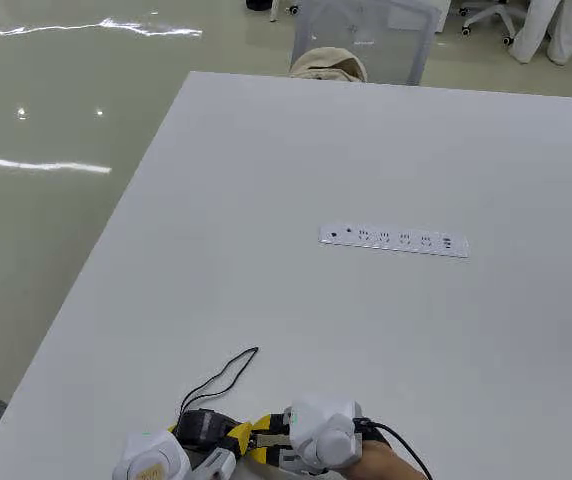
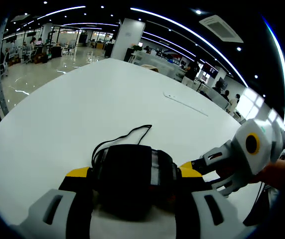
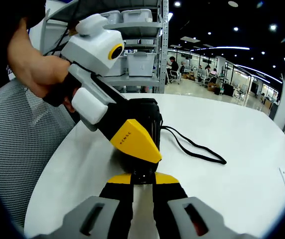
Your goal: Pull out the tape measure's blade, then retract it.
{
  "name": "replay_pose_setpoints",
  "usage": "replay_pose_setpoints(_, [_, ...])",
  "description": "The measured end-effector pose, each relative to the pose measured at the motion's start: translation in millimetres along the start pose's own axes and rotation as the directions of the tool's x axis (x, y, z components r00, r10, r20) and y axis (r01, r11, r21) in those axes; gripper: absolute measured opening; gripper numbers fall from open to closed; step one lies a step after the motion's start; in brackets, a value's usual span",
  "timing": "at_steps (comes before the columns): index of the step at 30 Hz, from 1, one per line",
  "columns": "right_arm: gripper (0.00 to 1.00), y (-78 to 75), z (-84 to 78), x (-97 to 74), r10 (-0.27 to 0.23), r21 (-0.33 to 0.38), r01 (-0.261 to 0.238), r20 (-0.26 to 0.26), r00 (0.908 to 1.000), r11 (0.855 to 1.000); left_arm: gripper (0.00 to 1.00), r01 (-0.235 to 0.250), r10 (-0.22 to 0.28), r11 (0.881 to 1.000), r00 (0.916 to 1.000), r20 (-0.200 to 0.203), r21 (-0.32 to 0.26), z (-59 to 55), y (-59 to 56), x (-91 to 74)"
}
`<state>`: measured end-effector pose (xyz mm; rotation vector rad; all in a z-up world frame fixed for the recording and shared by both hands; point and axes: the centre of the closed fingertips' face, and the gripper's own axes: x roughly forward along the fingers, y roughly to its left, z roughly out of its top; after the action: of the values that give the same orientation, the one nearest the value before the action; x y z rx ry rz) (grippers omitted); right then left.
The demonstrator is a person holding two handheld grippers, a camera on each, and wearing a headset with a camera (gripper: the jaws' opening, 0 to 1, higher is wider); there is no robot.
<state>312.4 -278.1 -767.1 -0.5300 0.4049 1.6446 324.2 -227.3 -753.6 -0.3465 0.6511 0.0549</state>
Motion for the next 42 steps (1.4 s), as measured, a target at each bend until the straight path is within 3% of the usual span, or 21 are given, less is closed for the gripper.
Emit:
replay_pose_setpoints(13, [0.13, -0.3, -2.0, 0.9, -0.004, 0.015, 0.004, -0.007, 1.0000, 1.000, 0.64, -0.003, 0.003, 1.000, 1.0000, -0.002, 0.004, 0.4, -0.9, 0.3])
replay_pose_setpoints(20, [0.13, -2.4, -1.9, 1.4, -0.015, 0.034, 0.015, -0.004, 0.9999, 0.999, 0.65, -0.010, 0.010, 1.000, 0.9999, -0.002, -0.023, 0.8, -0.5, 1.0])
replay_pose_setpoints(35, [0.15, -0.1, -8.2, 3.9, -0.027, 0.073, 0.029, -0.030, 0.9992, 0.997, 0.65, -0.003, 0.002, 1.000, 0.9991, -0.042, -0.006, -4.7, -4.6, 3.0])
replay_pose_setpoints(42, [0.14, -2.5, -8.1, 2.9, -0.037, 0.078, 0.039, -0.024, 0.9990, 0.996, 0.66, -0.008, 0.006, 0.999, 0.9991, -0.042, -0.034, -4.4, -4.3, 4.1])
